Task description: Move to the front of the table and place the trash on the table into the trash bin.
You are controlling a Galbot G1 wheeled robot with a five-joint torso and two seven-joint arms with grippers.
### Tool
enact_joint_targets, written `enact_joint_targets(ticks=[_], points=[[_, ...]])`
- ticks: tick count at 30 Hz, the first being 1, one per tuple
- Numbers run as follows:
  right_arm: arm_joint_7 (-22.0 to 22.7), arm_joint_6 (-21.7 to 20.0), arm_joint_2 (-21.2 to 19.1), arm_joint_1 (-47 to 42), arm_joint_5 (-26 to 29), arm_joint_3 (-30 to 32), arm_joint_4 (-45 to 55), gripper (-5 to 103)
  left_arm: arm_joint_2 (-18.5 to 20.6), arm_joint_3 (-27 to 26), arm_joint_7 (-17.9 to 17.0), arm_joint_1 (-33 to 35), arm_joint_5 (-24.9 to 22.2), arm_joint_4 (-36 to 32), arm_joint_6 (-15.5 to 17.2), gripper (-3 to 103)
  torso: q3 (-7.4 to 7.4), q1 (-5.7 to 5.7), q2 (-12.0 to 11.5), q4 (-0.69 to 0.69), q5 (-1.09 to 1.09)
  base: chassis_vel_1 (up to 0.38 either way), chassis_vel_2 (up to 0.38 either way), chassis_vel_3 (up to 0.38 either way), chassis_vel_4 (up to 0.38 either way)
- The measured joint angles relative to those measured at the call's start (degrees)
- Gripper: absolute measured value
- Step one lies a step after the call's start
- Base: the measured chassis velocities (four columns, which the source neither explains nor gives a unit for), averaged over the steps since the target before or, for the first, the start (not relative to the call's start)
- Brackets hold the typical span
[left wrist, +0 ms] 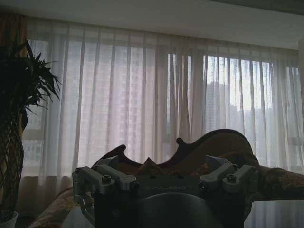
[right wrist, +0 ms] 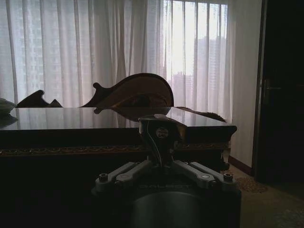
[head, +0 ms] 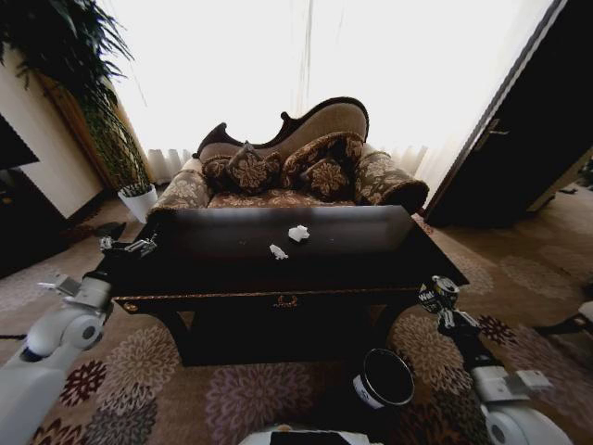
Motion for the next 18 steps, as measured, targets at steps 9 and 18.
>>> enact_joint_targets(ticks=[9, 18], points=[[-0.8, 7.4, 5.2, 6.7, -5.3, -7.5, -21.4, 0, 0.0, 0.0, 0.0, 0.0, 0.0, 0.0, 0.0, 100, 0.00, 0.00, 0.0, 0.00, 0.00, 0.000, 0.000, 0.000, 0.000], [-2.2, 10.4, 6.2, 21.1, -10.0, -14.8, -46.1, 0, 0.0, 0.0, 0.0, 0.0, 0.0, 0.0, 0.0, 100, 0.01, 0.02, 0.0, 0.02, 0.00, 0.000, 0.000, 0.000, 0.000]])
